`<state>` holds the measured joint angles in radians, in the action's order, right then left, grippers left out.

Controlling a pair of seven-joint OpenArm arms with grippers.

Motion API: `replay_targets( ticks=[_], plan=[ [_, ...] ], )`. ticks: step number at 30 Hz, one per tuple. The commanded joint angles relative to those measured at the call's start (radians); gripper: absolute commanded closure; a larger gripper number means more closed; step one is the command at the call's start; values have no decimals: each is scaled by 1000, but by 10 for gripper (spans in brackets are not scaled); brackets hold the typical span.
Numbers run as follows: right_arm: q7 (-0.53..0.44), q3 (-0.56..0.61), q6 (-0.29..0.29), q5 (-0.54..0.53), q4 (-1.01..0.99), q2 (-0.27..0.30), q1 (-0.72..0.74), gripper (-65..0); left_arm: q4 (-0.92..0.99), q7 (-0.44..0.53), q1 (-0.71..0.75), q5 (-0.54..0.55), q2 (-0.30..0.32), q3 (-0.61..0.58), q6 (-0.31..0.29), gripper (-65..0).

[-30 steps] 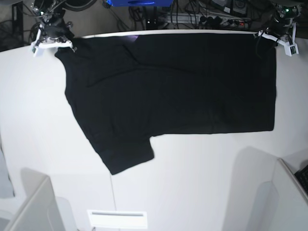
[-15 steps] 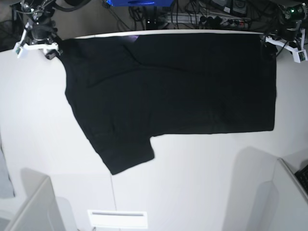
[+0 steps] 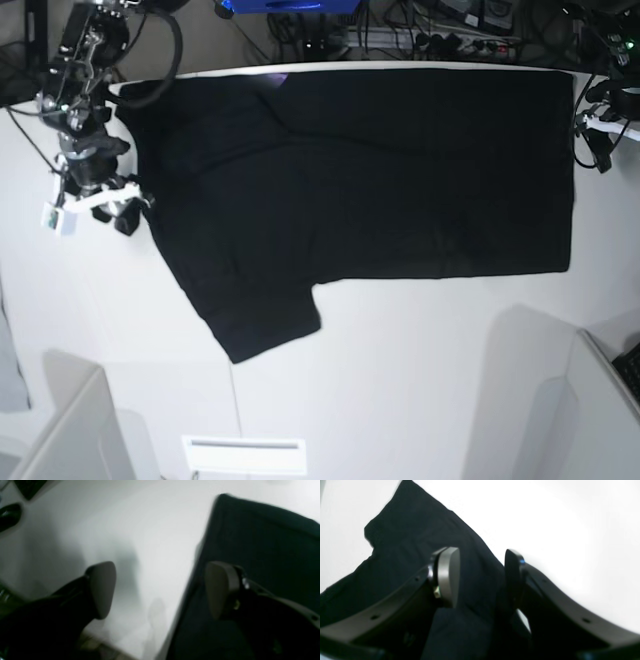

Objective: Fold the T-shirt properly
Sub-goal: 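Move the right gripper down to the shirt's sleeve and hem corner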

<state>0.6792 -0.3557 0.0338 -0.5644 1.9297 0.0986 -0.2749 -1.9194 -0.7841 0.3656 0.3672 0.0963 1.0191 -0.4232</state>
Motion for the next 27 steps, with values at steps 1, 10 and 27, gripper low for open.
replay_targets(
  ticks=[1,10,27],
  plan=[
    [-22,22,-4,-10,6,11,41,-278,-15,25,-10,6,29,5,7,-533],
    [-22,157,-2,-9,-293,22,337,-279,-13,24,-76,6,121,-59,7,-533],
    [-180,485,-7,205,-1054,31,845,-410,136,30,-136,6,170,-139,7,-532]
  ],
)
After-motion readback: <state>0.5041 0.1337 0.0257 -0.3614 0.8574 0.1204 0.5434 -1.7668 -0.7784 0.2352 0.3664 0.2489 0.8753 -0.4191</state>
